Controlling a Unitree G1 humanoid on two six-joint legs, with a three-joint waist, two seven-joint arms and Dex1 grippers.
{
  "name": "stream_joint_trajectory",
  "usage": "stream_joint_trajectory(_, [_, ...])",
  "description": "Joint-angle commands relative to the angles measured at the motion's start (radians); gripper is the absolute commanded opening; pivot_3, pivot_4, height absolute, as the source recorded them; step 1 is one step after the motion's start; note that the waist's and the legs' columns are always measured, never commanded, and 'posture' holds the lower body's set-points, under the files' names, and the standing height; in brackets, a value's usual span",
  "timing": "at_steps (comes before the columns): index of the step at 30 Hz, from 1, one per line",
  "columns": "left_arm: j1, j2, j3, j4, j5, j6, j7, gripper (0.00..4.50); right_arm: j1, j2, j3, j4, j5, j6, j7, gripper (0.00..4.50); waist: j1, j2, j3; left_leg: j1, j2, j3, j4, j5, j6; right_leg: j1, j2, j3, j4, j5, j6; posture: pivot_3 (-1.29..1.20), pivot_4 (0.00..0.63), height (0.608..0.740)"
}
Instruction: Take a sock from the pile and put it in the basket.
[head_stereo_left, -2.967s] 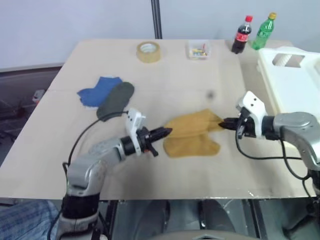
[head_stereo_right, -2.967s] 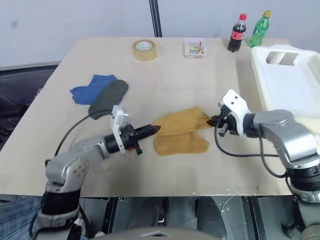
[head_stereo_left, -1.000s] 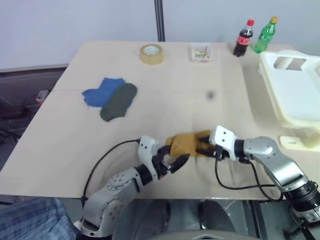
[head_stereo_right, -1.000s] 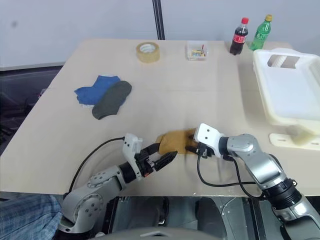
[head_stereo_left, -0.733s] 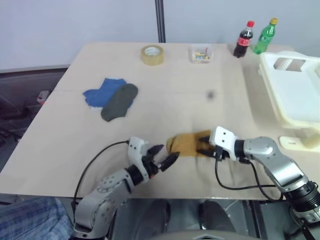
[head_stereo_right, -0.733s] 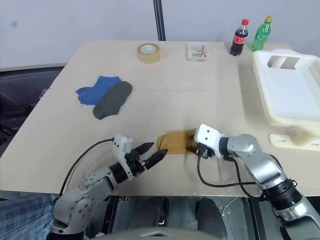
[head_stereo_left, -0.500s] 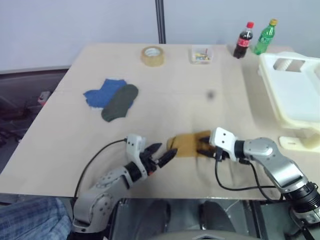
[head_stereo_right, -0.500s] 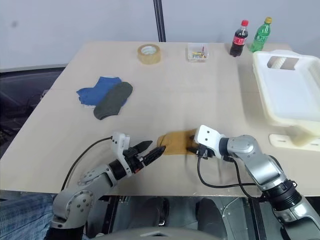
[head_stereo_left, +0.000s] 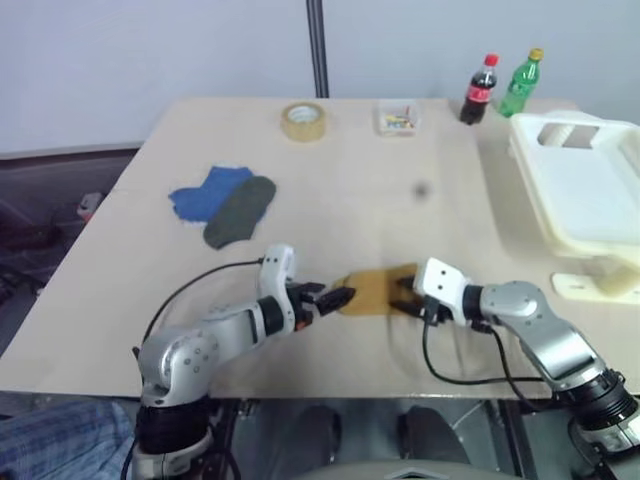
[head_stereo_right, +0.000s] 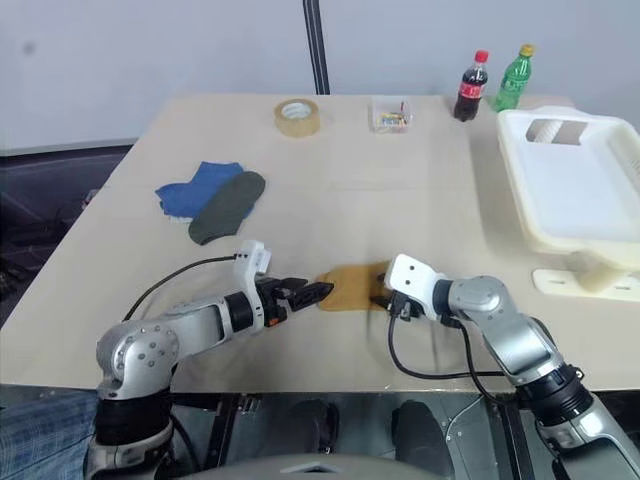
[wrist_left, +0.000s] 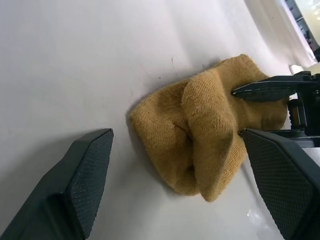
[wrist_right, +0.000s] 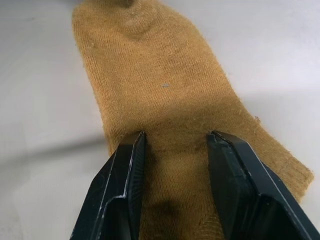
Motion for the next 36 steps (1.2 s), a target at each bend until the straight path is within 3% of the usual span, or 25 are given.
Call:
stream_joint_trajectory(1, [0.033,-0.031,-0.050,0.094,0.003,0.095,0.007,4.42,0.021,0.003,0.018,-0.006,-0.022,0.023,-0.005,2.04,0.001,0.001,-0.002,0.000,0.000,0.000,0.000,0.000,0.000,0.000,0.000,0.000,-0.001,0.000,0.000,0.00,0.150,0.738])
stream_joint_trajectory(10, [0.000,-0.099,-0.031,0.150,-0.181,0.092,-0.194,4.42,-0.010,0.029,0.001,-0.042,0.001,0.071,-0.006,2.04,0.003,-0.003,-0.001,-0.001,-0.001,-0.001,-0.001,0.000,0.000,0.001,-0.002,-0.001,-0.004,0.000,0.000,0.00,0.150,0.738])
stream_joint_trajectory(14, [-0.011,-0.119,-0.022,0.187,-0.201,0.064,-0.212,4.42,-0.022,0.030,0.002,-0.042,-0.008,0.081,0.003,2.04,0.001,-0.004,0.001,-0.005,0.000,-0.001,-0.008,0.000,-0.001,-0.006,-0.002,0.000,-0.006,0.000,-0.001,0.00,0.150,0.738])
stream_joint_trajectory(22, [-0.026,-0.180,0.116,0.205,-0.252,-0.087,-0.179,4.42,-0.015,0.027,0.003,-0.046,-0.014,0.086,0.003,2.04,0.002,-0.006,0.002,-0.016,0.001,-0.001,-0.008,0.002,-0.003,-0.016,-0.002,0.000,-0.006,0.001,-0.001,0.00,0.150,0.738])
stream_joint_trajectory(36, [0.009,-0.183,0.026,0.161,-0.303,-0.163,-0.227,4.42,-0.028,0.033,0.006,-0.048,-0.016,0.081,0.006,2.04,0.001,-0.007,0.004,-0.017,0.001,-0.001,-0.008,0.002,-0.003,-0.016,-0.002,0.000,-0.007,0.001,-0.001,0.00,0.150,0.738])
